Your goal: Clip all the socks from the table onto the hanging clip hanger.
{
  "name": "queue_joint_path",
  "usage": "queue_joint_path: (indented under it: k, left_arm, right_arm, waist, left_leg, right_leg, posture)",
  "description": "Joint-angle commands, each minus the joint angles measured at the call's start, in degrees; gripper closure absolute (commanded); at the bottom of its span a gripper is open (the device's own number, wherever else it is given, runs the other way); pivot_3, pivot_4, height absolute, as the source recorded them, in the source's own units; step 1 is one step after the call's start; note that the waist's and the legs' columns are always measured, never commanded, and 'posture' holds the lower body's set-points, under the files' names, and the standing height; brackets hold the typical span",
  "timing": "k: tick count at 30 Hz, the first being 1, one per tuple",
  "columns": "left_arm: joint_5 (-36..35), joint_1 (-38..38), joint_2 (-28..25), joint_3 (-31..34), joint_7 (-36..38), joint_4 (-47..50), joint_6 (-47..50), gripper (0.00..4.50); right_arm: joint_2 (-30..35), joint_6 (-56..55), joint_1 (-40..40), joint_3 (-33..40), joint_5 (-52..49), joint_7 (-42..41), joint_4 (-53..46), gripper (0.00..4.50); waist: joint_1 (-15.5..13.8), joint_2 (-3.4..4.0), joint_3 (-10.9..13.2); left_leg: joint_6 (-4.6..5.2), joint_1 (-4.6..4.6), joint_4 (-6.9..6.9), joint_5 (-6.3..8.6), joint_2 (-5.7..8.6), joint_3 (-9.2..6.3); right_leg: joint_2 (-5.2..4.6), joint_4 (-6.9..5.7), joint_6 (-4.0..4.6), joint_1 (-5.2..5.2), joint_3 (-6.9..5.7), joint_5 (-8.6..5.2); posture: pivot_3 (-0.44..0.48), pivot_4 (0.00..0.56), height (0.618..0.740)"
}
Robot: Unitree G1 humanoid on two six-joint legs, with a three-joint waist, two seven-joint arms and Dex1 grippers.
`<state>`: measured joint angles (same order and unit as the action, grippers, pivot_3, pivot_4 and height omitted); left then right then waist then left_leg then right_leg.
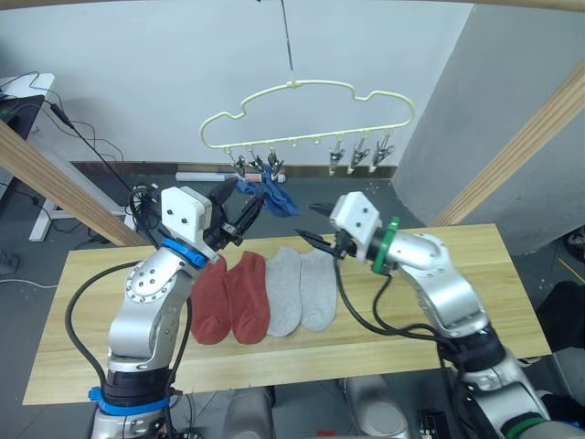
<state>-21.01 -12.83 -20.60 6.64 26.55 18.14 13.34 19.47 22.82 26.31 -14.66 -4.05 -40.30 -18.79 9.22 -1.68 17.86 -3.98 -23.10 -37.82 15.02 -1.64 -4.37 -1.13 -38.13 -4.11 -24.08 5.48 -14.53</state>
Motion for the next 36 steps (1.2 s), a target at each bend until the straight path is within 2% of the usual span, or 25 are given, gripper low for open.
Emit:
queue_joint_path:
  k: [1, 5, 8, 11, 19, 36]
  left_arm:
    - [2.59, 0.15, 1.51, -1.40, -1.60, 2.50, -3.80, 1.61]
    - [4.90, -0.60, 4.04, -2.88, -3.33, 1.13, -6.46, 1.61]
    - [6.84, -1.72, 5.81, -4.05, -4.38, -1.05, -8.54, 2.17]
    - [9.10, -3.07, 7.39, -4.76, -6.06, -3.61, -10.63, 3.06]
    - [10.58, -5.87, 10.51, -3.87, -10.02, -8.64, -12.00, 3.06]
    - [11.17, -12.11, 13.25, -3.98, -10.87, -17.25, -15.45, 3.06]
  right_arm:
    - [2.21, 2.13, -1.38, 3.02, -3.41, -1.18, -7.31, 2.01]
    - [3.56, 5.02, -1.18, 5.62, -5.82, -0.25, -10.37, 2.01]
    - [3.95, 6.96, -0.08, 7.46, -7.16, 0.63, -11.53, 1.96]
    - [4.78, 8.37, 0.21, 8.47, -8.08, 1.17, -12.24, 1.96]
    - [7.50, 10.50, -0.13, 10.17, -9.81, 1.92, -13.35, 1.96]
    - [8.40, 10.49, 1.10, 9.65, -11.27, 3.36, -12.65, 1.96]
  waist:
    - [0.01, 0.00, 0.00]
    - [0.15, 0.00, 0.00]
    - [0.20, 0.00, 0.01]
    - [0.23, 0.00, 0.01]
    - [0.34, -0.01, 0.02]
    - [0.49, -0.02, 0.02]
  left_leg:
    - [0.00, 0.01, 0.00, 0.00, 0.00, 0.00]
    - [0.00, 0.02, -0.01, 0.00, 0.00, 0.04]
    - [0.00, 0.03, -0.02, 0.00, -0.01, 0.05]
    - [0.01, 0.03, -0.03, 0.00, -0.01, 0.06]
    - [0.02, 0.01, -0.02, 0.00, -0.01, 0.06]
    - [0.02, -0.01, -0.01, 0.01, 0.00, 0.07]
  right_leg:
    - [0.01, 0.00, 0.00, 0.01, 0.00, 0.00]
    - [0.02, 0.01, -0.01, 0.01, 0.04, 0.00]
    - [0.06, 0.01, -0.01, 0.02, 0.06, 0.00]
    - [0.06, 0.03, -0.01, 0.03, 0.07, 0.00]
    - [0.06, 0.07, -0.01, 0.03, 0.07, -0.01]
    - [0.06, 0.11, -0.02, 0.02, 0.07, -0.01]
  posture:
    - [-0.212, 0.292, 0.740]
    - [-0.226, 0.302, 0.740]
    - [-0.236, 0.314, 0.740]
    - [-0.245, 0.317, 0.740]
    - [-0.268, 0.319, 0.740]
    - [-0.274, 0.311, 0.740]
